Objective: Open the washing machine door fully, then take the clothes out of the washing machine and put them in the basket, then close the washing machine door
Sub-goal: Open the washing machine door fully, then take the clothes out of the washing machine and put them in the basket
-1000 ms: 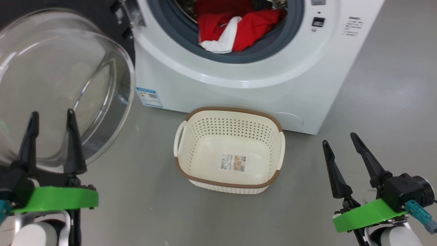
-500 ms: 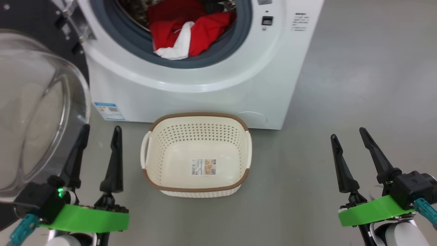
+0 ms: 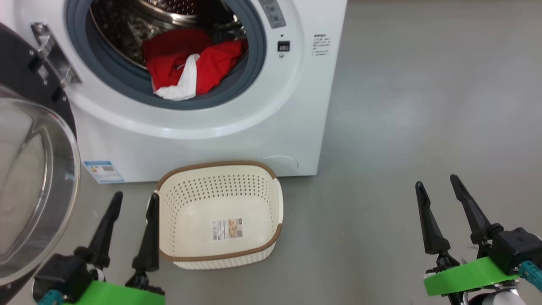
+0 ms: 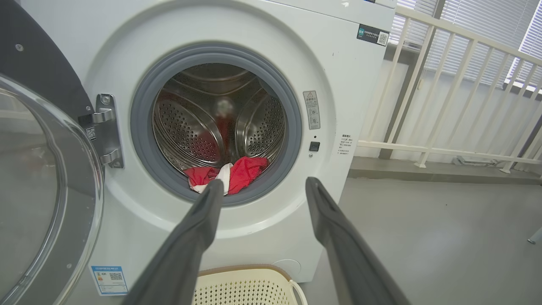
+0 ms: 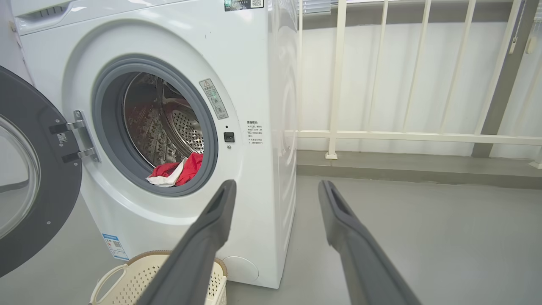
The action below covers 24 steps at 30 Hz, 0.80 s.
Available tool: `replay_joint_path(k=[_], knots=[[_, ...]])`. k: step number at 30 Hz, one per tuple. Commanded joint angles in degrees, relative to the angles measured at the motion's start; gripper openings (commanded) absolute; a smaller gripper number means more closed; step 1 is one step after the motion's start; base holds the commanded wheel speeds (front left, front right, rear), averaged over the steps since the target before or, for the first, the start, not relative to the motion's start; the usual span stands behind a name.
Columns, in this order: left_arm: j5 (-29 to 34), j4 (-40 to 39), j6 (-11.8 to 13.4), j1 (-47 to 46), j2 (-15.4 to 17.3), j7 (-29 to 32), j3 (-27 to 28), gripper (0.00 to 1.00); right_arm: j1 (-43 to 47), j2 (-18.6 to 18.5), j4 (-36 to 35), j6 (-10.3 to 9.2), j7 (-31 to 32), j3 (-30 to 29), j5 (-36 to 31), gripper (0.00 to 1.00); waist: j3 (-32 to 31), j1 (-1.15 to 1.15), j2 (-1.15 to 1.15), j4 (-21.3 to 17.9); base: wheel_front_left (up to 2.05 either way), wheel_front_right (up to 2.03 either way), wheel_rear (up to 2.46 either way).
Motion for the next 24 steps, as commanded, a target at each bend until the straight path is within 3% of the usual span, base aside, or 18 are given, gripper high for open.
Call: replay_joint_path(k=[1, 24], knots=[[1.0, -0.7, 0.3, -0.1, 1.4, -0.6, 2.0, 1.00, -0.2, 0.0, -1.4, 0.36, -0.7, 1.1, 0.5, 1.00, -1.8, 0.00, 0.00, -1.6, 0.00, 0.00, 0.00], [3.7, 0.8, 2.4, 7.1, 1.3, -1.5, 2.0, 1.00, 5.7, 0.0, -3.4, 0.36, -0.8, 0.7, 0.8, 1.00, -5.7, 0.00, 0.00, -2.5, 0.00, 0.00, 0.00]])
